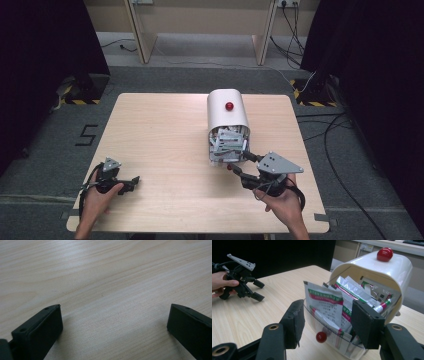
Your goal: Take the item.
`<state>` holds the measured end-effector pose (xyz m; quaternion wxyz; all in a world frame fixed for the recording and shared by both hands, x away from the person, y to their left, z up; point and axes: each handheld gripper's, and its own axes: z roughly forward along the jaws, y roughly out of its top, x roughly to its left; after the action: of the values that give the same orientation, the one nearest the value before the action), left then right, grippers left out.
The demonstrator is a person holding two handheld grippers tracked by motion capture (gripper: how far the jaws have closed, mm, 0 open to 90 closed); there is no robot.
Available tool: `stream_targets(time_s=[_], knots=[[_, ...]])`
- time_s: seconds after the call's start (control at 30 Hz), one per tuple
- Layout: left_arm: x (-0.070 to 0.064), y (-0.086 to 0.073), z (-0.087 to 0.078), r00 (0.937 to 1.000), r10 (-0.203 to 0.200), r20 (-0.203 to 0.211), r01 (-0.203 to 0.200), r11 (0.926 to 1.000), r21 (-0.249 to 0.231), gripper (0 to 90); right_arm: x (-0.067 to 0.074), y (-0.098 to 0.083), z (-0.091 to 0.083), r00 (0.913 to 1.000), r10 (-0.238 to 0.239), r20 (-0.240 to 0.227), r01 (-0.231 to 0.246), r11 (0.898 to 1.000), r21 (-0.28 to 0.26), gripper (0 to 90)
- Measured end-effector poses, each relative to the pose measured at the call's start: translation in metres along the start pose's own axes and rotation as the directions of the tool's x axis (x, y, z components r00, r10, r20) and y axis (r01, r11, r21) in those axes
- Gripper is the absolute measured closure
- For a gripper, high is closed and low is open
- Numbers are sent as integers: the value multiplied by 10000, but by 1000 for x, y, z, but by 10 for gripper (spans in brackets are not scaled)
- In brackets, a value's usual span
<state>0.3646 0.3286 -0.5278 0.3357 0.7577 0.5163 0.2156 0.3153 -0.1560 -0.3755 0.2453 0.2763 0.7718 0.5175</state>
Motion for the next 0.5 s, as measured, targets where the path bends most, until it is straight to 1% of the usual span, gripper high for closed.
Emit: stream_targets(time_s=[0.1, 0.17, 0.2, 0.23, 0.37, 0.5], knots=[[0, 0, 0, 10000, 0, -1, 0, 10000, 0, 0, 0, 3, 3, 10000, -28, -28, 28, 10000, -41, 451], [0, 0, 0, 10000, 0, 0, 0, 10000, 0, 0, -1, 5, 8, 10000, -45, -56, 44, 10000, -53, 451], [0, 0, 0, 10000, 0, 0, 0, 10000, 0, 0, -1, 5, 8, 10000, -45, -56, 44, 10000, -53, 451], [0, 0, 0, 10000, 2, 0, -2, 10000, 2, 0, -2, 6, 12, 10000, -44, -81, 44, 10000, -46, 451], [0, 0, 0, 10000, 0, 0, 0, 10000, 0, 0, -2, 5, 19, 9999, -15, -157, 15, 10000, 35, 452], [0, 0, 0, 10000, -2, 0, 2, 10000, -3, 0, -3, 7, 23, 9999, -28, -132, 28, 10000, -13, 454]])
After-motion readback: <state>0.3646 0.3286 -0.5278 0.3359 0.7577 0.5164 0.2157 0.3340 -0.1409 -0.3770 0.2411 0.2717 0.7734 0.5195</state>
